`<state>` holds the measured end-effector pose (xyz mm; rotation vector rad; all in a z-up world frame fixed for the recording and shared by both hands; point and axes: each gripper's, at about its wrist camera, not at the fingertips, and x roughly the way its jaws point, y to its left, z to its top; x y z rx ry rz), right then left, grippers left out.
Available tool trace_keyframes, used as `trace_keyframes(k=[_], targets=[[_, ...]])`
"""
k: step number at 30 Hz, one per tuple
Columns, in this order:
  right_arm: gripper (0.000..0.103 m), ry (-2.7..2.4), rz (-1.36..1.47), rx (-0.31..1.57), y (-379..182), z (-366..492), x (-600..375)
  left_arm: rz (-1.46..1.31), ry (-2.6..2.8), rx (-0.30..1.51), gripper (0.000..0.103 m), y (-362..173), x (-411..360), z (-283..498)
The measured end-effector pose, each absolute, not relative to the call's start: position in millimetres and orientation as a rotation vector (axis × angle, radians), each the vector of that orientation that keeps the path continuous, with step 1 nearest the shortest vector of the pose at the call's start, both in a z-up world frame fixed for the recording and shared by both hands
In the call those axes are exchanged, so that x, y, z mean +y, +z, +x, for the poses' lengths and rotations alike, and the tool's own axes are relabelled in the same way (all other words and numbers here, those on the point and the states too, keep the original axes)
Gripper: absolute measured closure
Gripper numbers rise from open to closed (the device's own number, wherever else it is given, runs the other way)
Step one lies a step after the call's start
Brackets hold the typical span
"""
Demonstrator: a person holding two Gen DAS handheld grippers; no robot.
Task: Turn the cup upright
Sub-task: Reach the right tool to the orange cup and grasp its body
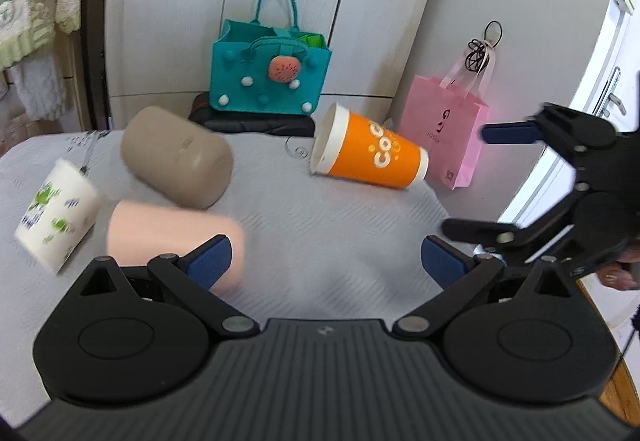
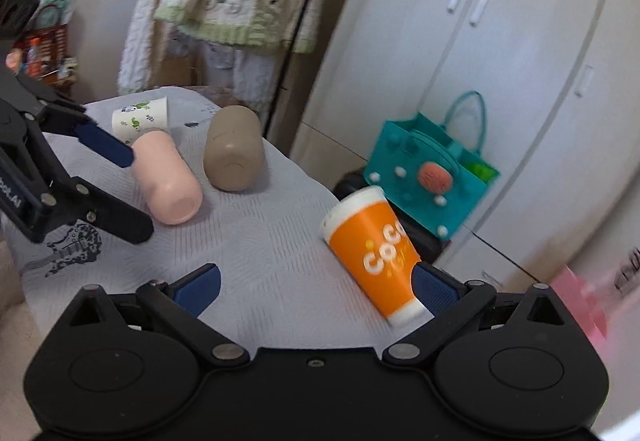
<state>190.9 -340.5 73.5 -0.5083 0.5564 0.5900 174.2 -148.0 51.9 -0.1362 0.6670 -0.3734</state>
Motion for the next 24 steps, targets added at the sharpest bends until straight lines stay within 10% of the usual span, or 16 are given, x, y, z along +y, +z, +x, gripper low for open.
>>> trace_keyframes(k=[24], targets=[[0.010, 0.576, -0.770, 0.663, 12, 308, -333, -0.116, -0.363, 0.673, 0.001, 45, -158, 222]])
